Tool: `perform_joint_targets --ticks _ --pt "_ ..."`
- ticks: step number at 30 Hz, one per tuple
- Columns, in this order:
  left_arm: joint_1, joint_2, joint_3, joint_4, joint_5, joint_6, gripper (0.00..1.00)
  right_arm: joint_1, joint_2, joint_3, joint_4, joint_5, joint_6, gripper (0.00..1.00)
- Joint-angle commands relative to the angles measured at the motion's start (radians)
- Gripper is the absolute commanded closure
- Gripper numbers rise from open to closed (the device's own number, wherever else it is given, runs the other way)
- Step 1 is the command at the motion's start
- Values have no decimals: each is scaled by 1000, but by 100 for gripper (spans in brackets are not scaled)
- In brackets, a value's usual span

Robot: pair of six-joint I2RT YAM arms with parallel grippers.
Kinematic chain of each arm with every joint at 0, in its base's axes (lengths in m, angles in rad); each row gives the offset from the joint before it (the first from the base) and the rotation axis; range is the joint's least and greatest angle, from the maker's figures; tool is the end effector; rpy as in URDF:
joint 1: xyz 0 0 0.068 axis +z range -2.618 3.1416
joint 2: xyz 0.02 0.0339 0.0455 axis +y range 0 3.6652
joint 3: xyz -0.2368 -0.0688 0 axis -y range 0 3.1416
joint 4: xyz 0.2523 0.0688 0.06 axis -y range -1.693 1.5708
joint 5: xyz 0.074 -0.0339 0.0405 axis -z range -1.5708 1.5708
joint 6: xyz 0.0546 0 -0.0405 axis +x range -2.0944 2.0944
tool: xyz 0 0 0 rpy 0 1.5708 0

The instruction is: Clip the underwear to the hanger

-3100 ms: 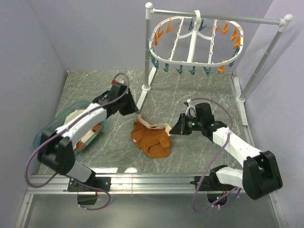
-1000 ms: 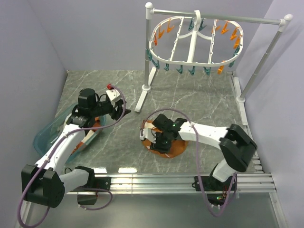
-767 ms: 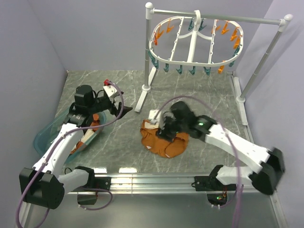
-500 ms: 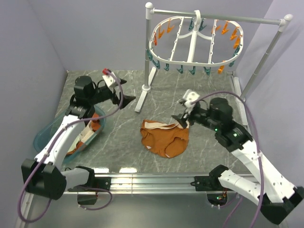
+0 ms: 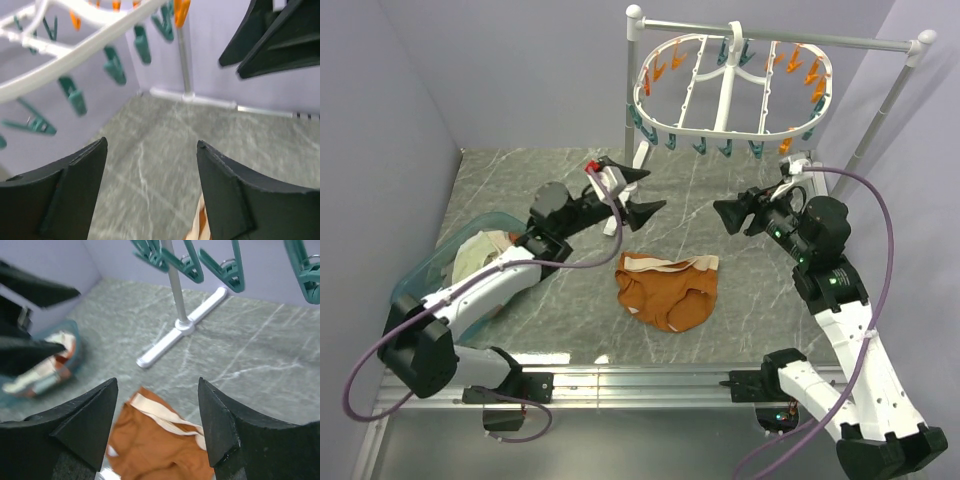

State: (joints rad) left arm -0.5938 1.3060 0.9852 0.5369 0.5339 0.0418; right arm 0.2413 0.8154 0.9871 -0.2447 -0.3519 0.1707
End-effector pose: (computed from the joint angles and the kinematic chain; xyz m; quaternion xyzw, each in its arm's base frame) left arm 0.2617 -0.2102 0.3454 0.3842 0.5100 -0.3639 0.6781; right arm 0.2100 0.0711 0.3790 -0.1446 0.7165 0.2626 0.6299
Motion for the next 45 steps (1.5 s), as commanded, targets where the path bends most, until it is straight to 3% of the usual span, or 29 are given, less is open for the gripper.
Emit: perform_joint_targets --ticks 1,6,13,26,45 --pt "-96 54 -10 273 -195 4 25 -25 10 15 129 -47 194 28" --pt "-144 215 1 538 -245 -77 32 -31 31 63 174 -45 201 31" --pt "-176 427 127 722 -365 -152 41 -36 79 119 194 -48 161 33" --pt "-184 639 294 822 -443 -166 47 -34 165 192 278 -65 210 36" --pt "-184 727 392 856 -466 -180 49 -34 234 208 346 -87 257 39"
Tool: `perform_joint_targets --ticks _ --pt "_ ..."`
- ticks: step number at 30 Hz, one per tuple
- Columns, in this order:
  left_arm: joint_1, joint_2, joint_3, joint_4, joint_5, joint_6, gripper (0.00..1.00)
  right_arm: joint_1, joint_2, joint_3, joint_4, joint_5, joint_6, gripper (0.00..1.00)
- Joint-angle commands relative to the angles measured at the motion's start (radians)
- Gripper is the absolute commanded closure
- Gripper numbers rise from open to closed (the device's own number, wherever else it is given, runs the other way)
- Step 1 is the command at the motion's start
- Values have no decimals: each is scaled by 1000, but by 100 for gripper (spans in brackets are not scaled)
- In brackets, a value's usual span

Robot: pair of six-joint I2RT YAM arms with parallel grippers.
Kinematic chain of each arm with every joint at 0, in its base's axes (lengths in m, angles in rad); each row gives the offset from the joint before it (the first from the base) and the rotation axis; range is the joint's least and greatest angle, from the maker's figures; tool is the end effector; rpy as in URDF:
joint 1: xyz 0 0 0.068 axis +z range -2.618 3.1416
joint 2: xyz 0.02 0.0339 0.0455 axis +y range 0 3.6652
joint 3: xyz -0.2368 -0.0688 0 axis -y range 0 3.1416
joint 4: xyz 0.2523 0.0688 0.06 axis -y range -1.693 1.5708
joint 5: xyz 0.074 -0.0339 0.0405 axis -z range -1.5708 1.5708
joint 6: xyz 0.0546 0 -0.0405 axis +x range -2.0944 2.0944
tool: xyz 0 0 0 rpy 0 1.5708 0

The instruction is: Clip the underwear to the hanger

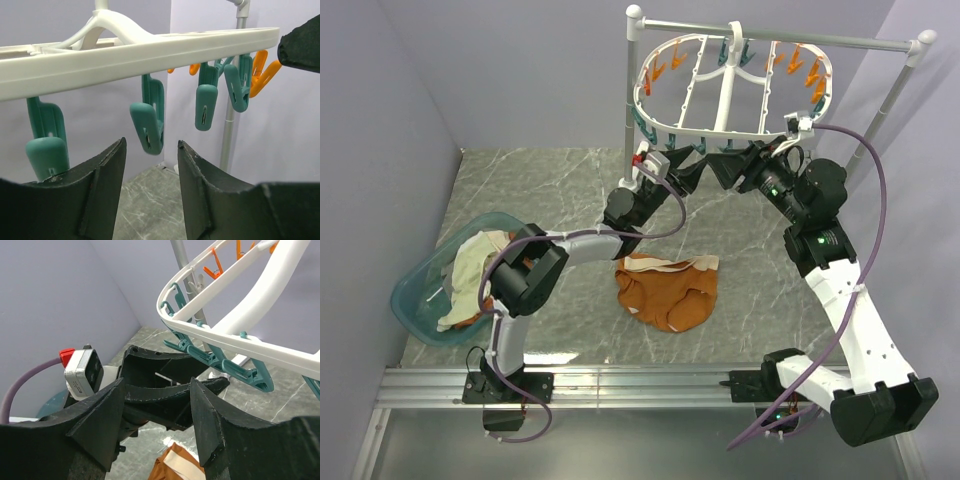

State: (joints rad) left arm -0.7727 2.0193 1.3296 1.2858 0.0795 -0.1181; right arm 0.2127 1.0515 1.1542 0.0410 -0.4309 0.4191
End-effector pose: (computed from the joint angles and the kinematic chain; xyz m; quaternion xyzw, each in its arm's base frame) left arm 0.3276 -0.3255 0.2847 0.1837 0.4318 -0.3972 0.7887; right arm 0.2587 0.0792 0.4223 -0.0949 0.6526 0.3625 0.6585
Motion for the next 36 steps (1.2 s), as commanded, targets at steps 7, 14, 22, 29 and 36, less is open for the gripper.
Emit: perform_joint_targets --ticks 7,14,22,29,36 --pt "-5 61 92 121 13 -32 53 -4 7 39 74 -14 7 39" --pt "-5 30 69 125 22 -49 76 -4 13 18 79 -6 -23 39" --pt "-5 -33 14 98 43 -34 70 -4 27 19 96 -14 -45 39" --pt "-5 16 80 90 25 -35 52 -4 21 32 79 -15 -52 39" --pt "-5 22 95 110 39 -38 57 -4 30 7 103 -20 -68 39"
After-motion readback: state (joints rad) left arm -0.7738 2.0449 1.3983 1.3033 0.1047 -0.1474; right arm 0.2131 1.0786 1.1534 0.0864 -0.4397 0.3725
